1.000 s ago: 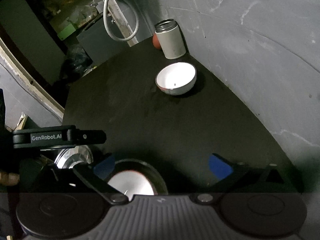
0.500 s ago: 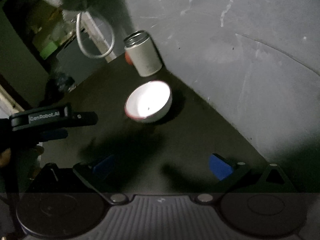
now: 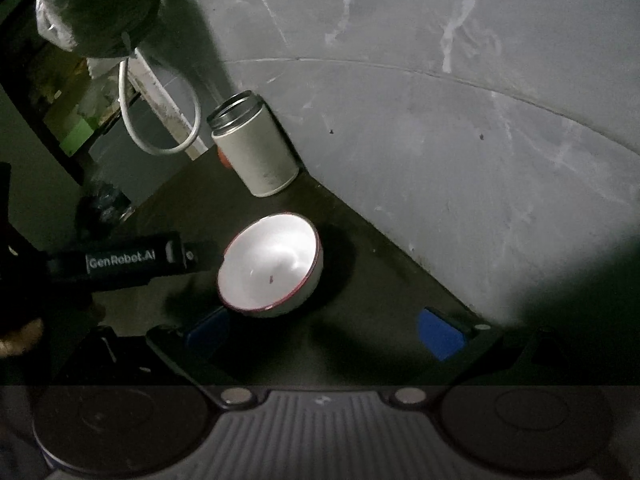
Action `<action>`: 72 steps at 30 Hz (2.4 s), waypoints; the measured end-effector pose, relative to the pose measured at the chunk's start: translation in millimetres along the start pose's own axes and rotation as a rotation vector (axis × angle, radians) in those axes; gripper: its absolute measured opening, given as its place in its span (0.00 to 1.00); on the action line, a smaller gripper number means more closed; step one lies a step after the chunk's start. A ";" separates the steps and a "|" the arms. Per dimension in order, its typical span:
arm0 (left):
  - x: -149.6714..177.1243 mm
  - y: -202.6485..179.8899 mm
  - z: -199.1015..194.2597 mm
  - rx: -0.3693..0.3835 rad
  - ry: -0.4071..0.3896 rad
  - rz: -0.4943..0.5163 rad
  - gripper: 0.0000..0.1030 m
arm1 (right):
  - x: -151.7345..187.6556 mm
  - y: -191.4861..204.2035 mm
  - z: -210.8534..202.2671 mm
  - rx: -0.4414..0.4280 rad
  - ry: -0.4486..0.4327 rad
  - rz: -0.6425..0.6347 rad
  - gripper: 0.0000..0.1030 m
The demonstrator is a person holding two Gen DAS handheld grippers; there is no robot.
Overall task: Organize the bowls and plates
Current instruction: 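Move the left gripper to the second white red-rimmed bowl, then close the left gripper on the second white bowl's rim, then lift the second white bowl with the left gripper toward the steel bowl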
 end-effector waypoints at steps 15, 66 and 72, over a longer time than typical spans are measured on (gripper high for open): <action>-2.4 2.8 12.3 -0.008 0.060 0.022 0.99 | -10.2 7.4 16.8 0.005 -0.017 0.011 0.85; 14.1 -25.3 -18.0 0.147 0.016 -0.020 0.06 | -5.4 27.0 12.1 -0.039 0.007 -0.043 0.19; 17.3 -29.8 -41.0 0.174 -0.033 -0.018 0.06 | -3.6 28.5 -8.4 -0.068 -0.021 -0.035 0.19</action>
Point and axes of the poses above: each gripper's, at about its wrist camera, not at the fingertips, and z roughly the way its jaws point, y to its left, x to its underside, the point moved 8 cm from there along z, roughly the way its jaws point, and after that the axes turned 15 degrees about x, right-handed, at the moved point
